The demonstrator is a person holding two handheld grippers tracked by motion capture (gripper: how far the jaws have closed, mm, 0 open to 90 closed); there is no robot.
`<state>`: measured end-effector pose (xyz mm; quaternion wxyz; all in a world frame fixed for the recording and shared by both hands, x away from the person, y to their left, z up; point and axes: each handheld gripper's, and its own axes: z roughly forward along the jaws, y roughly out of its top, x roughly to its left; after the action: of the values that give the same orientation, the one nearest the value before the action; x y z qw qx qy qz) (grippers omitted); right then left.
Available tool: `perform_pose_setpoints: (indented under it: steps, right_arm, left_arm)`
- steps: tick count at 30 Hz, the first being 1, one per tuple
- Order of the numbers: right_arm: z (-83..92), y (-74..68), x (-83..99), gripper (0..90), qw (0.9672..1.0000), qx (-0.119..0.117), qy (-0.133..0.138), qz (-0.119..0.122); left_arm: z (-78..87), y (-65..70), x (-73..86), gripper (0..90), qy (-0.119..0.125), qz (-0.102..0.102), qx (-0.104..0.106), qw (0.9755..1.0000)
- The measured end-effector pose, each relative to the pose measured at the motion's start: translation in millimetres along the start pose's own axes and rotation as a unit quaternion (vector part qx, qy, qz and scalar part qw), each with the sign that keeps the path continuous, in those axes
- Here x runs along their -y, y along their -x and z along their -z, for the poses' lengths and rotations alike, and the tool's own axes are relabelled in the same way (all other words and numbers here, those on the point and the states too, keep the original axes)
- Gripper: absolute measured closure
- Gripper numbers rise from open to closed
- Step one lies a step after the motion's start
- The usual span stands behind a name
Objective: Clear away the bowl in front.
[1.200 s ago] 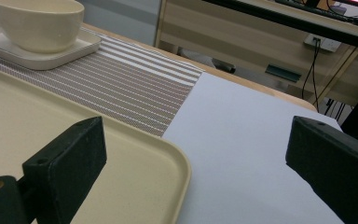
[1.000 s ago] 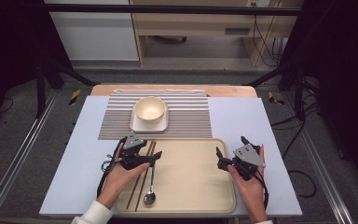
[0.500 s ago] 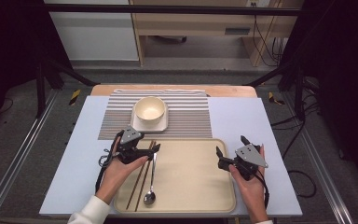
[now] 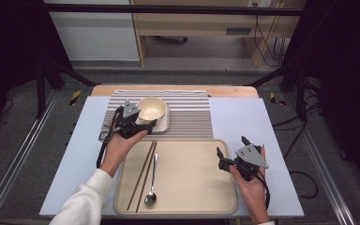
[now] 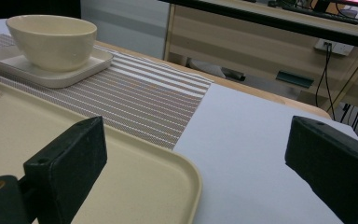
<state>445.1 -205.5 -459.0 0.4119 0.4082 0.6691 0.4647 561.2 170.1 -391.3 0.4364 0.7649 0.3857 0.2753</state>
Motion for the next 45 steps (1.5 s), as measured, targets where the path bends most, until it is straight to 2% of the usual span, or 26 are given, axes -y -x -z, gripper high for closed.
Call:
perform_pose_setpoints:
  steps: [3,8,11,14,17,21,27,38,45]
  right_arm:
    - [-0.5,1.1,0.0,5.5,1.0,-0.001,0.001,-0.003]
    - [-1.2,1.4,0.2,5.5,1.0,-0.004,0.001,0.0]
    - [-0.6,1.4,0.0,5.5,1.0,-0.004,0.002,-0.001]
    - [-1.0,1.3,0.1,5.5,1.0,-0.005,0.001,-0.001]
    - [-1.5,1.0,0.5,5.5,1.0,-0.005,-0.001,0.002]
    - [-1.5,-0.2,0.7,5.5,1.0,-0.005,-0.004,0.005]
    - [-2.1,-1.6,1.1,5.5,0.9999,-0.004,-0.008,0.007]
    - [-2.9,-2.4,2.2,5.5,0.9998,-0.005,-0.013,0.011]
    - [-2.6,-2.2,2.2,5.5,0.9998,-0.005,-0.014,0.011]
  left_arm:
    - [-12.6,-12.3,-5.1,21.5,0.001,0.0,-0.023,0.9997]
    - [-27.6,-26.7,-7.4,23.2,-0.003,0.015,-0.051,0.9986]
    - [-32.4,-31.1,-8.2,24.8,-0.005,0.018,-0.066,0.9977]
    - [-37.7,-33.1,-8.7,25.4,-0.012,0.018,-0.071,0.9973]
    - [-45.5,-34.8,-7.4,28.1,-0.029,0.014,-0.08,0.9962]
    - [-55.9,-39.4,-2.4,31.7,-0.04,0.03,-0.095,0.9942]
    - [-68.1,-45.0,7.1,36.8,-0.06,0.045,-0.101,0.992]
    - [-74.8,-47.2,11.8,47.4,-0.063,0.066,-0.106,0.9902]
    - [-77.1,-53.2,16.5,50.9,-0.071,0.094,-0.104,0.9876]
